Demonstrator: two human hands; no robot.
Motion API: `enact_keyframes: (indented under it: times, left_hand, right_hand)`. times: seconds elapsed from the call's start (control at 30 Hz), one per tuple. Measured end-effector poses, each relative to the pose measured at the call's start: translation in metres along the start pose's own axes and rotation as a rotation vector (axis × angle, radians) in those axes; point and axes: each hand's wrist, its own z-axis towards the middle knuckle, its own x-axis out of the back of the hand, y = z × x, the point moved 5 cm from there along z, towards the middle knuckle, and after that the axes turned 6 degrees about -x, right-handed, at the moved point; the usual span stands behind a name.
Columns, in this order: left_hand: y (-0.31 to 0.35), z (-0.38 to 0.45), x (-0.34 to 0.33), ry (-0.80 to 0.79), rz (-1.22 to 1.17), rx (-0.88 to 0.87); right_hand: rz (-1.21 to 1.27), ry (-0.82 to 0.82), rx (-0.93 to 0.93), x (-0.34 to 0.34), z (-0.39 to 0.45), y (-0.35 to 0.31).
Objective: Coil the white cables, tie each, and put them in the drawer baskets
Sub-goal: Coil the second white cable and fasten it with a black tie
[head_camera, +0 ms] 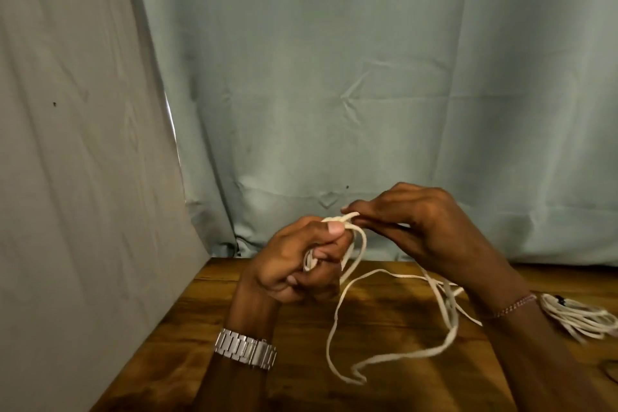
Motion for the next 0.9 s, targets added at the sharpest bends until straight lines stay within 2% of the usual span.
enact_keyframes:
  times: [0.1, 0.17, 0.27, 0.33, 0.47, 0.67, 0.8, 0.9]
  left_hand:
    - [0.009, 0.006, -0.001, 0.012, -0.170, -0.088]
    - [0.013, 0.009, 0.001, 0.064, -0.210, -0.148]
    - [0.018, 0.013, 0.009, 0.206, -0.085, -0.340]
    - [0.020, 0.015, 0.014, 0.294, -0.054, -0.434]
    - [0.024, 0.012, 0.022, 0.561, -0.051, -0.554]
    - [0.028, 0.010, 0.025, 0.751, -0.027, -0.618]
    - [0.022, 0.011, 0.032, 0.849, 0.223, -0.539]
    - [0.018, 0.012, 0.031, 0.842, 0.608, -0.391]
  right_hand:
    - [0.050, -0.049, -0.142, -0.011, 0.002, 0.002]
    - [0.062, -0.196, -0.224, -0.025, -0.001, 0.002]
    - [0.056, -0.499, -0.342, -0.052, -0.010, -0.002]
    - [0.048, -0.607, -0.405, -0.061, -0.015, -0.009]
    - [-0.061, -0.683, -0.393, -0.060, -0.014, -0.021]
    - [-0.011, -0.767, -0.365, -0.061, -0.017, -0.030]
    - [0.034, -0.733, -0.364, -0.061, -0.013, -0.028]
    - [0.036, -0.662, -0.350, -0.055, -0.010, -0.024]
